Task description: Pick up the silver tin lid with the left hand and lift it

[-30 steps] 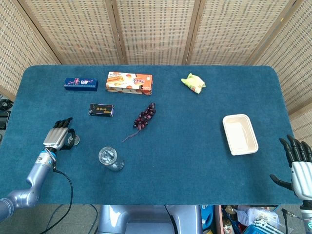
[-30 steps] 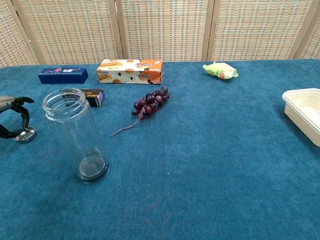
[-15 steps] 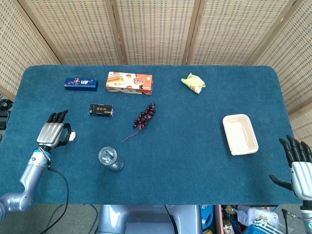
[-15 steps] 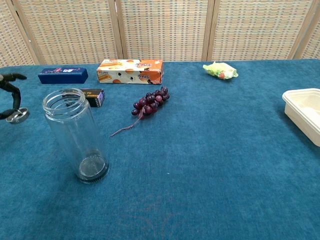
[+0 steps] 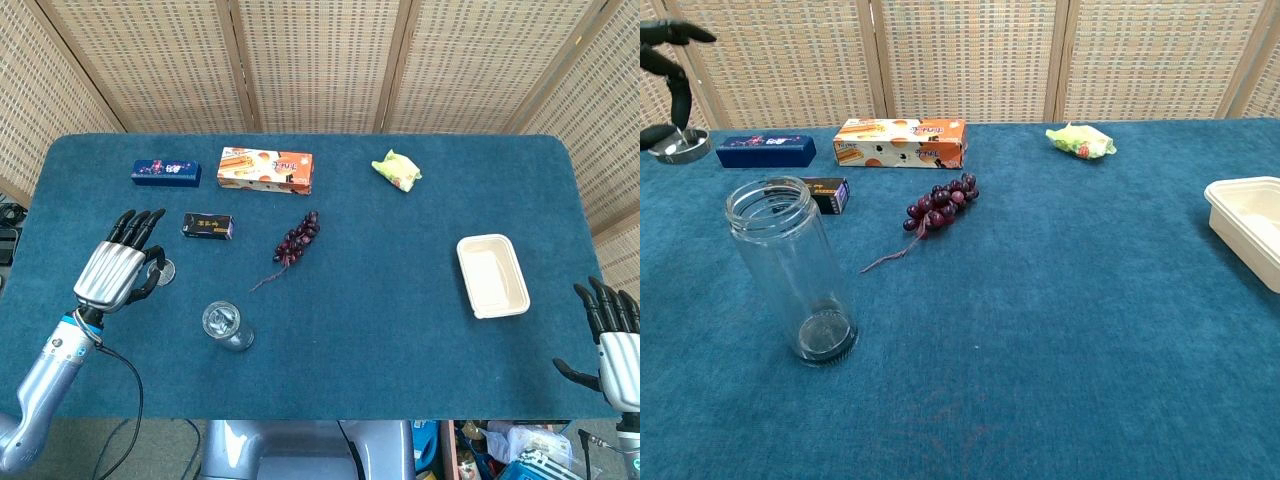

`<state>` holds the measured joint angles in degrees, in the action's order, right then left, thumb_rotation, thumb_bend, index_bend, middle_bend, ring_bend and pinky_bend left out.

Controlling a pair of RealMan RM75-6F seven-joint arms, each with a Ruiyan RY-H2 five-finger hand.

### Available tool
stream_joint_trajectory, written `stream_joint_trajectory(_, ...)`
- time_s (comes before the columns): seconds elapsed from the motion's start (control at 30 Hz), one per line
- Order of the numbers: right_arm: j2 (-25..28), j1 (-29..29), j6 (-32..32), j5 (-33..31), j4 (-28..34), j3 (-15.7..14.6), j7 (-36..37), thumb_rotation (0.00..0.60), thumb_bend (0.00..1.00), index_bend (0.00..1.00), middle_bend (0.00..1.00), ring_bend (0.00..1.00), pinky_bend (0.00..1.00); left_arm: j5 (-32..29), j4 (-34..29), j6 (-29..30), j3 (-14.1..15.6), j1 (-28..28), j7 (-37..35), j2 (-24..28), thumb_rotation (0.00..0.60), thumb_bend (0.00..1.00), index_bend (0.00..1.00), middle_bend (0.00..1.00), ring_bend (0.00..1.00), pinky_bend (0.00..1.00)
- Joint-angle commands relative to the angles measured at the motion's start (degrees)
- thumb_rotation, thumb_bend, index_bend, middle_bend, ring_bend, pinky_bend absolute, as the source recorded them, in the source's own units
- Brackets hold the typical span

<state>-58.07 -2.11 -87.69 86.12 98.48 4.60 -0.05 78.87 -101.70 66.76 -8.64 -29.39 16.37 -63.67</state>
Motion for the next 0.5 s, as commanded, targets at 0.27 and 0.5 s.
stream_joint_trajectory(0.27, 0.07, 0.13, -0.28, -0.03, 0.11, 0.05, 0.10, 0.600, 0.00, 0.07, 0.00, 0.00, 0.00, 7.23, -12.25, -1.61, 1.24, -1.48, 0.14, 5.63, 0.600, 0.48, 0.59, 0.00, 0.00, 0.00)
stream_joint_trajectory(0.5, 0.22, 0.13, -0.22, -0.40, -0.02, 0.24, 0.59, 0.600, 0.00, 0.07, 0.00, 0.00, 0.00, 9.56, -12.68, -2.67, 2.66, -2.06, -1.42, 3.61, 0.600, 0.48, 0.59, 0.00, 0.00, 0.00)
